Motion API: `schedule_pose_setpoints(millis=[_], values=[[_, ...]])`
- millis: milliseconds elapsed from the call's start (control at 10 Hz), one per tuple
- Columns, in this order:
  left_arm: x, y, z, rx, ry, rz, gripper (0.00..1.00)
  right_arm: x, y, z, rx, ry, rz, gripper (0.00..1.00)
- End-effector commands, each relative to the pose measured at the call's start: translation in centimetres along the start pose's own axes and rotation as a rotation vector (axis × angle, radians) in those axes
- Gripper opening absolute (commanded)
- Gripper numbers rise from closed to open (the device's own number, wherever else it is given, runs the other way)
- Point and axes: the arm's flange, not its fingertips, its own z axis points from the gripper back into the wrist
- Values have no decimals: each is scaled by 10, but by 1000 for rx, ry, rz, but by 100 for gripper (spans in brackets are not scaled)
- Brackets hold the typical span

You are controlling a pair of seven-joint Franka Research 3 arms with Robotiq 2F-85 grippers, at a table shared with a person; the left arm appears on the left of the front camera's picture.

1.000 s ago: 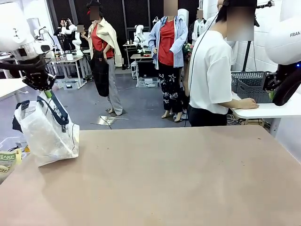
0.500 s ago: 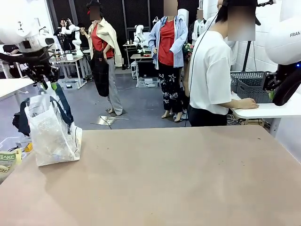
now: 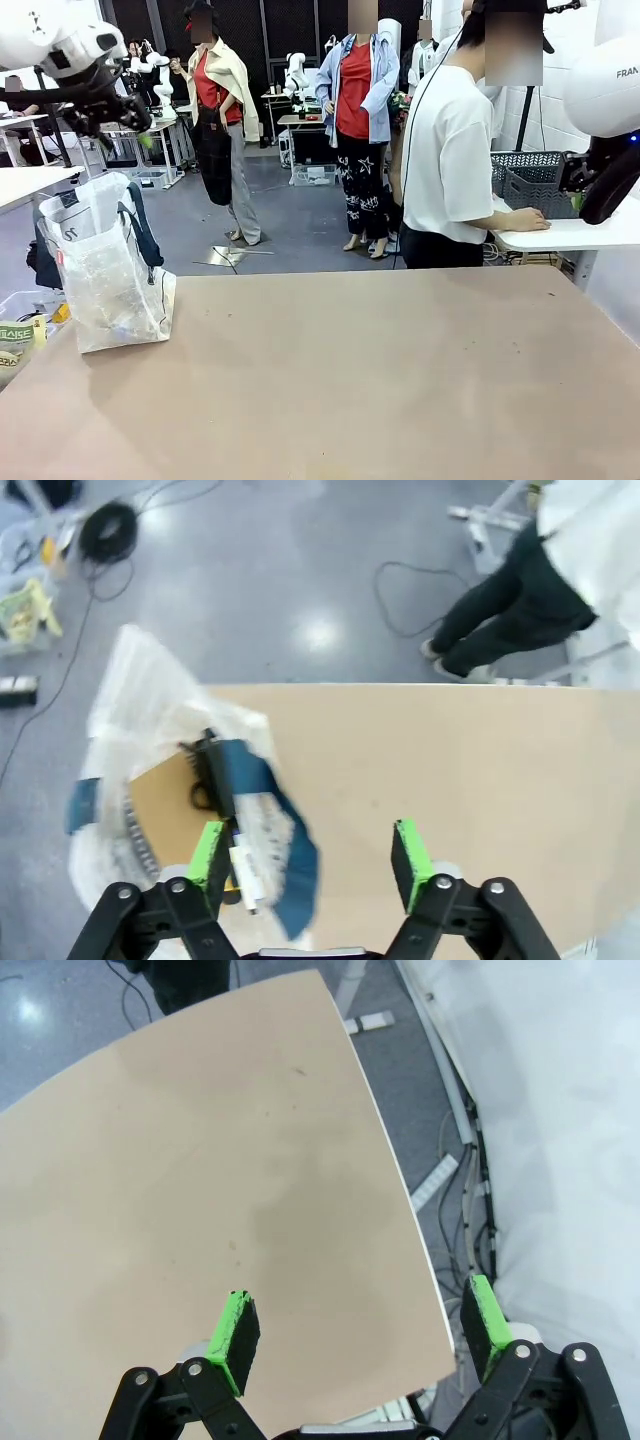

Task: Transfer purchased items from the store into the shopping bag.
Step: Move the Reusable shopping bag to the right side of the table.

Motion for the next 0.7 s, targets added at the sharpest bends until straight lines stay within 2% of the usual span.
schedule_pose_setpoints(millis=[0,100,300,600], values=[[-45,-43,-5,-116,-22,-148,100,-1,-1,-1,-16,-1,7,100],[-63,-74,-11,-194,1,-248,100,-1,-1,-1,-16,-1,7,100],[-108,-132,-41,-207,53,-380,100,-1,-1,-1,-16,-1,7,100],[-156,-172,-75,-288,129,-530,100,-1,-1,-1,-16,-1,7,100]])
